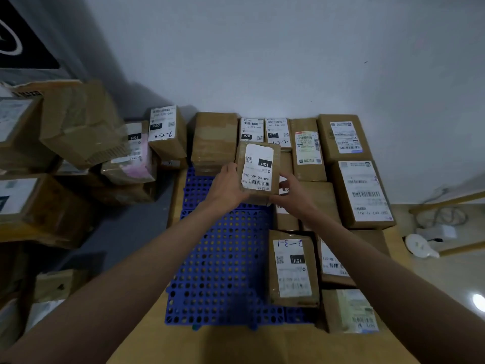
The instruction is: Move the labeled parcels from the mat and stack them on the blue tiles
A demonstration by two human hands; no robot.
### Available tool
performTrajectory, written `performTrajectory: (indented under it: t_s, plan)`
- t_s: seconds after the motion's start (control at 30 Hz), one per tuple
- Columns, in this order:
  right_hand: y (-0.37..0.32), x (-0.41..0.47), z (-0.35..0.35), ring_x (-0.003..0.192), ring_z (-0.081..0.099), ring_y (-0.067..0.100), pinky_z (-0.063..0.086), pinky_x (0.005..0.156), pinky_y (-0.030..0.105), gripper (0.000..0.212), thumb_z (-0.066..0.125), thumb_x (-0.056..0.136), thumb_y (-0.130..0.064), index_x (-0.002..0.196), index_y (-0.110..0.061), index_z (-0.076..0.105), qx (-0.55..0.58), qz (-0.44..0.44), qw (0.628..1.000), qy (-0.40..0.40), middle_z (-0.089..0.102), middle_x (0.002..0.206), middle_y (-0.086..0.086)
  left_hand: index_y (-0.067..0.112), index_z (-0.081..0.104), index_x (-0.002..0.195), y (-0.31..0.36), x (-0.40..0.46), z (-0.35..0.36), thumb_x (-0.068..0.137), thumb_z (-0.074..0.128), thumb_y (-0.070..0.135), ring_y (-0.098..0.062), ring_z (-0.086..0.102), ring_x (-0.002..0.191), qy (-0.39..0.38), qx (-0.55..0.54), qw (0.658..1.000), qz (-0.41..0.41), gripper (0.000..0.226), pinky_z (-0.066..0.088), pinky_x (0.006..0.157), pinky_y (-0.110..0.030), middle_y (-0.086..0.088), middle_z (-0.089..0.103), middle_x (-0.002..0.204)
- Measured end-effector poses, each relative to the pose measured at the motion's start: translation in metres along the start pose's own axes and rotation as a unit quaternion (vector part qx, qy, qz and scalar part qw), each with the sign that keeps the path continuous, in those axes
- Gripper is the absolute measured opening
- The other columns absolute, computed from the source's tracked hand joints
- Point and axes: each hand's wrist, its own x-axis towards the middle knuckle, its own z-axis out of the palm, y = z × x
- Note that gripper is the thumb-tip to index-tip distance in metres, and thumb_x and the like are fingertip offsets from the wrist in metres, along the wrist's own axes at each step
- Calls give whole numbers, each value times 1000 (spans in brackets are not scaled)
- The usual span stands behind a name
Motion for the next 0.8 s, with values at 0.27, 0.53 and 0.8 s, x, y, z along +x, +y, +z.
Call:
performTrajectory:
  t_s: [0.27,0.53,0.8]
  plan:
    - [10,28,3,105,63,20,57,84,40,70,76,81,-16,141,-24,41,-22,11,999,-22,59,121,2,8,42,128,-11,22,18,79,77,24,-25,50,113,-7,7,1000,-13,63,47,89,-36,-10,48,126]
    - [22,51,13,105,59,28,55,89,45,78,73,82,-9,148,-18,34,-102,43,994,-18,49,127,15,11,40,135,-22,38,42,81,75,26,-27,51,114,-45,7,998,-39,66,44,84,-35,-9,41,131]
    - [20,52,27,118,49,34,45,103,44,79,67,82,-2,150,-14,29,-134,59,989,-1,36,133,16,12,34,139,-37,41,43,78,77,21,-27,49,115,-75,12,997,-28,75,44,78,-33,-9,40,128]
